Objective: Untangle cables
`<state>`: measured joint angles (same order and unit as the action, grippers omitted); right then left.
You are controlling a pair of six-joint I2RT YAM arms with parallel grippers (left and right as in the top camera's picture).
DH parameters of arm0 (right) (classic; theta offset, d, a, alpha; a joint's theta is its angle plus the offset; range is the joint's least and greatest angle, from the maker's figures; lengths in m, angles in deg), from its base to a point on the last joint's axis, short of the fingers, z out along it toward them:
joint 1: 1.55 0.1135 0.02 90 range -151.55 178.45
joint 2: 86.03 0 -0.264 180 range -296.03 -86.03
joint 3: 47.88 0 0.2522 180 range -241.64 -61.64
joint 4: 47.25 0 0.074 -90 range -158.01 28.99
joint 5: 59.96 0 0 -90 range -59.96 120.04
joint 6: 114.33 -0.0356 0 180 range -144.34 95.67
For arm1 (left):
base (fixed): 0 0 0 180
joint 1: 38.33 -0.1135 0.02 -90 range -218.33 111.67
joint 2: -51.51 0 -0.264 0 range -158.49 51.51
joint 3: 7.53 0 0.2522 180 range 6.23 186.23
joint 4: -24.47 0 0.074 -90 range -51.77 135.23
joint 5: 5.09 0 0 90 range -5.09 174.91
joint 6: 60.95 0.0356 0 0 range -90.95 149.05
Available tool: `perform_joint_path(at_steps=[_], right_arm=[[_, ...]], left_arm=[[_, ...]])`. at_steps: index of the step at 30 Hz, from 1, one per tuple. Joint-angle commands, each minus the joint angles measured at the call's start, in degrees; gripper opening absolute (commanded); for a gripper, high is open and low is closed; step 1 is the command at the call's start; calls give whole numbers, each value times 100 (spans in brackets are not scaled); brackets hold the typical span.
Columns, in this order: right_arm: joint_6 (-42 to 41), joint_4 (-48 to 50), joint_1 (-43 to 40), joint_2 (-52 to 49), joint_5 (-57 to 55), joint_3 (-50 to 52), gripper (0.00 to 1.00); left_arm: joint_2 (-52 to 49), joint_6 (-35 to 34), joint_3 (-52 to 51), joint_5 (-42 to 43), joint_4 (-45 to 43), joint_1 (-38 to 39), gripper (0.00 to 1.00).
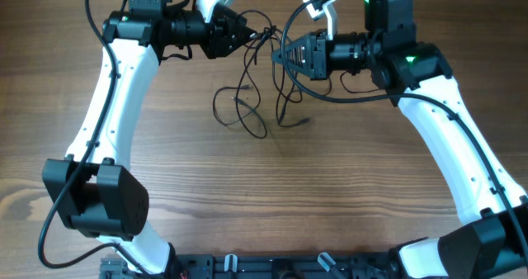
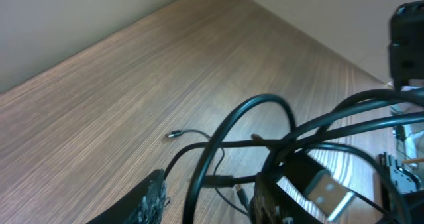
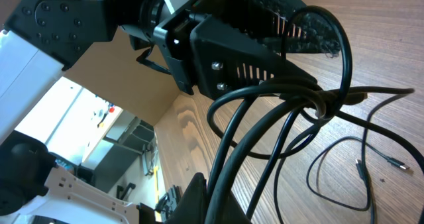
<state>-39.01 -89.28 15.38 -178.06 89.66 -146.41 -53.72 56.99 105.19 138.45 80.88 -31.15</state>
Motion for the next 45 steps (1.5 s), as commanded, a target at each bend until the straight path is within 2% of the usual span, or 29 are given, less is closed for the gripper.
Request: perform_joint_path(at_steps=[1,2,3,5,6,11,13,18,19,20,22,23,24,28,35,41,45], right_arm=[[120,-11,24,184,262,4,4],[122,-11,24,184,264,4,5],[122,-9,24,184,264,4,5],[120,-7,24,184,264,4,4],[120,-7,24,184,264,4,4],[120,-11,24,184,205,4,4],[120,-105,24,184,-63,4,5],[92,-573,24,184,-1217,4,5],[31,-732,24,184,-1589,4,11],[-72,-903,24,184,-2017,4,21],[-236,-1209,24,184,-2800,4,52],[-289,-1388,24,184,-3230,4,78],[-356,-1495,24,184,-3471,4,98],[-264,-1464,42,184,-3206,4,99],[63,-1143,127,181,-1447,4,99],[-203,-1165,129,181,-686,4,87],[-236,-1141,219,175,-699,4,81]], left_arm=[[-70,28,59,328,-28,11,46],[-70,28,59,326,-31,11,43],[-70,28,59,326,-28,11,34],[-70,28,59,323,-31,11,8],[-70,28,59,321,-31,11,4],[-70,-42,59,28,-28,11,4],[-70,-422,59,-459,-70,-7,4],[-63,-616,59,-498,-68,-76,4],[-63,-614,59,-496,-68,-76,4],[-61,-614,59,-496,-68,-70,4],[-57,-616,59,-490,-66,-63,4],[-55,-616,59,-448,-66,-57,4],[-55,-614,59,-385,-68,-55,4],[-52,-614,59,-190,-70,-52,4],[-52,-616,59,-166,-48,-52,4],[-52,-616,59,-166,-61,-52,4],[-52,-616,59,-44,-114,-52,4]])
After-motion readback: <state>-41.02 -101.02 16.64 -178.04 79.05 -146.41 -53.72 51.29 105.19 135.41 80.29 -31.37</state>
